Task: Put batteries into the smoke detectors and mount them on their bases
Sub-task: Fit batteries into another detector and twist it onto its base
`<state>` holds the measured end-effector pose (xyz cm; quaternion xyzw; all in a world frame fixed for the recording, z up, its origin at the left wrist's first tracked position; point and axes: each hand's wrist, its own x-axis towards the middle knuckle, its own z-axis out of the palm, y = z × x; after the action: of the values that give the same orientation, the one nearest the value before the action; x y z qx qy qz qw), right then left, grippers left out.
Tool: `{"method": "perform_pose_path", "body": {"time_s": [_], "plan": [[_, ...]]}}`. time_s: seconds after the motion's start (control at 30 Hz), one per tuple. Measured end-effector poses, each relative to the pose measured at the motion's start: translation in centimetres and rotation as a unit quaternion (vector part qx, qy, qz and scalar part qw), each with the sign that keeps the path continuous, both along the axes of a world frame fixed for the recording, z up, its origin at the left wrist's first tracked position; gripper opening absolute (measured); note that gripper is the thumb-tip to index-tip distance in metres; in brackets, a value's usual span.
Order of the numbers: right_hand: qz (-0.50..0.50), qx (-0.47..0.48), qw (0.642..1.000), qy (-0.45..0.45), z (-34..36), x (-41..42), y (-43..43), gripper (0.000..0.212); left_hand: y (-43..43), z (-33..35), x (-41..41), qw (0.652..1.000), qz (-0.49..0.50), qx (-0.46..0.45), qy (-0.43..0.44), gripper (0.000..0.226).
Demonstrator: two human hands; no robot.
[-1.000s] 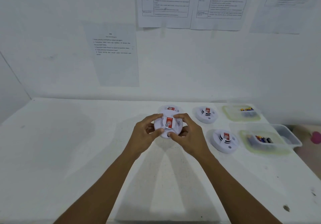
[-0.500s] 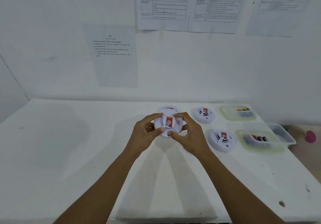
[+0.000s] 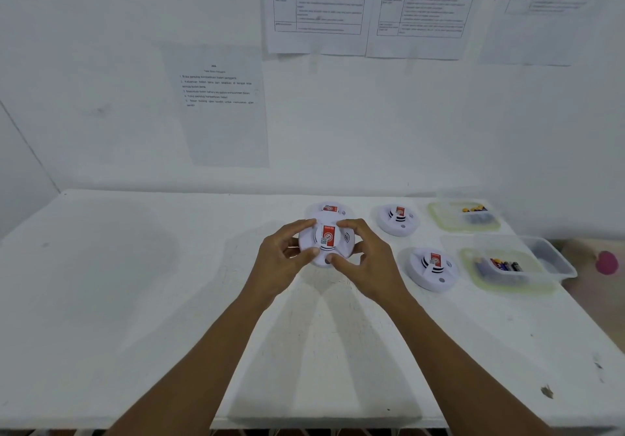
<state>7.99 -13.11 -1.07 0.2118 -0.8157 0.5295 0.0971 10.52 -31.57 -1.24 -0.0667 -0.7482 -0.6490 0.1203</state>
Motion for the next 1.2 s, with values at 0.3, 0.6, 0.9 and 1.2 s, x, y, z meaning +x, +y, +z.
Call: {"method": "perform_pose_path", "body": {"time_s": [0.3,0.6,0.9,1.2], "plan": [[0.016,-0.041,0.998,-0.041,-0.8,0.1,0.3,0.044,0.0,-0.3,0.4,1.000,-0.003,0.002,-0.008,0.045],[0.016,-0.055,0.997,-0.047,-1.0,0.0,0.4,0.039,0.1,-0.5,0.6,1.000,-0.001,0.008,-0.010,0.045],[0.035,-0.070,0.995,-0.057,-0.9,-0.3,1.0,0.034,0.4,-0.5,0.6,0.999,-0.007,0.032,-0.023,0.043],[0.040,-0.066,0.996,-0.054,-1.1,-0.9,1.3,0.035,0.6,-0.5,0.2,0.999,-0.003,0.031,-0.026,0.041]]}}
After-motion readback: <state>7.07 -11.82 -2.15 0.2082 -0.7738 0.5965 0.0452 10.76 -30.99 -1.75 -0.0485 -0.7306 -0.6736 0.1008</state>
